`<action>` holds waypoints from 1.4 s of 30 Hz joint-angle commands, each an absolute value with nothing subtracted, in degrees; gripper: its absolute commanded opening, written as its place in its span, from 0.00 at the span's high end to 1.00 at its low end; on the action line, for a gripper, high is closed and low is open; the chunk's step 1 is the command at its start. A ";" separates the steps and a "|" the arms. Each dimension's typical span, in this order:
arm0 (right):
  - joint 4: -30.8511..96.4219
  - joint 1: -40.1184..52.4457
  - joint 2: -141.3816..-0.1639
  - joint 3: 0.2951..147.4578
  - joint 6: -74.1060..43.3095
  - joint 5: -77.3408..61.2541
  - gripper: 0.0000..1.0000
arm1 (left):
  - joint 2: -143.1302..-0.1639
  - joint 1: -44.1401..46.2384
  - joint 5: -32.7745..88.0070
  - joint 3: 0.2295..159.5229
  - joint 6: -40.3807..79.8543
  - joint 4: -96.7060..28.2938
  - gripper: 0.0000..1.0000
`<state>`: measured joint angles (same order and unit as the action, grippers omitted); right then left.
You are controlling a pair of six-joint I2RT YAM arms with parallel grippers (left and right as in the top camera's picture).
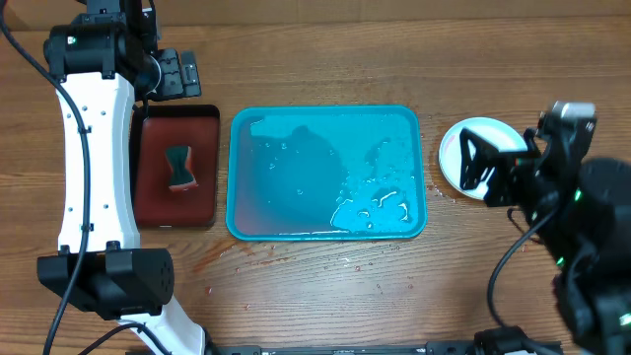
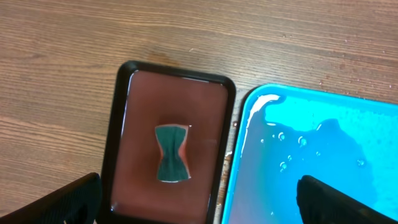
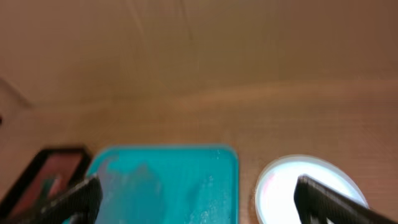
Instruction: Clean dirty plates on tray and stack at the side
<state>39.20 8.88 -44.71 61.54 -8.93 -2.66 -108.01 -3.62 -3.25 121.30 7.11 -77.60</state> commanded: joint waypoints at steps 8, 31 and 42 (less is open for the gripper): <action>11.03 7.75 -19.38 22.35 -6.13 -2.70 0.00 | -107.72 -3.70 -2.96 121.93 7.75 -77.58 0.00; 4.54 7.75 -0.12 0.45 -6.17 -2.66 0.00 | -107.72 -3.70 -2.96 121.93 7.75 -77.56 0.00; 4.54 7.75 -0.16 0.45 -6.15 -2.61 0.00 | -107.72 -3.70 -2.96 121.93 7.75 -77.56 0.00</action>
